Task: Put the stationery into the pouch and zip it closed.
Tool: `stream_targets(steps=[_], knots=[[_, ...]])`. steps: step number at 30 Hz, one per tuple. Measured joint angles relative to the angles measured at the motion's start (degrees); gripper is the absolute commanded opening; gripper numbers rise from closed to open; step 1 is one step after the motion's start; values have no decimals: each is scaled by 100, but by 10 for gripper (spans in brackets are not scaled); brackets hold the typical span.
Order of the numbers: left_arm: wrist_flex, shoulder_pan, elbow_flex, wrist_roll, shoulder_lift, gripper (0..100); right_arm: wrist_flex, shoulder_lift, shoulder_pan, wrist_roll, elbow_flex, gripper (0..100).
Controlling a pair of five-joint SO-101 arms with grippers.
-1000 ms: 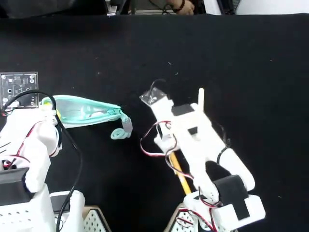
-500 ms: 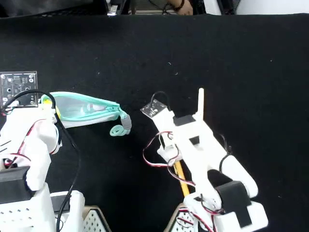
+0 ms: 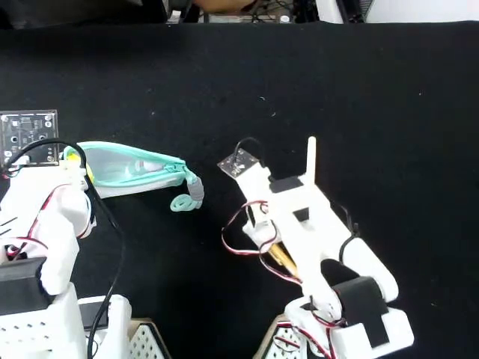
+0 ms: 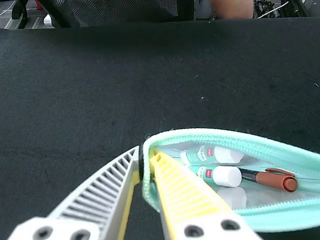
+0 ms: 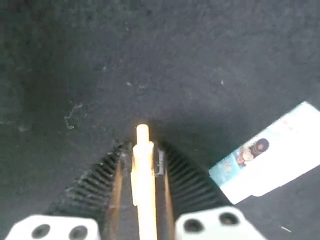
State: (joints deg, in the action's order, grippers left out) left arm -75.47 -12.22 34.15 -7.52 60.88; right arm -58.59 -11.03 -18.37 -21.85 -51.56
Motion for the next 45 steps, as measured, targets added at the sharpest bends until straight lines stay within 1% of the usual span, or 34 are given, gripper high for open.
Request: stream_targets(steps=[3,6,9,12,15,18,19,22,25,29,35,40,45], knots=[[0,0,0,0,0,30,-440,-185,18,0,273,12],[0,0,0,0,0,30,-835,-879,-9,-9,484,12],[0,0,0,0,0,30,-1169,-1952,9,-9,519,12],[0,0,0,0,0,30,-1292,-3367,9,-9,519,12],[0,0,0,0,0,30,-1284,-4862,9,-9,519,12],[0,0,0,0,0,30,-1037,-6189,-26,0,677,12],[0,0,0,0,0,30,-870,-6567,-97,53,730,12],[0,0,0,0,0,30,-316,-7358,-598,510,914,12],[0,0,0,0,0,30,316,-7516,-1310,1011,1116,12],[0,0,0,0,0,30,993,-7297,-1952,1248,1442,12],[0,0,0,0,0,30,1371,-6286,-2593,1257,2268,12],[0,0,0,0,0,30,2013,-5468,-3218,1257,2637,12],[0,0,0,9,0,30,2725,-4809,-3393,1275,2620,12]])
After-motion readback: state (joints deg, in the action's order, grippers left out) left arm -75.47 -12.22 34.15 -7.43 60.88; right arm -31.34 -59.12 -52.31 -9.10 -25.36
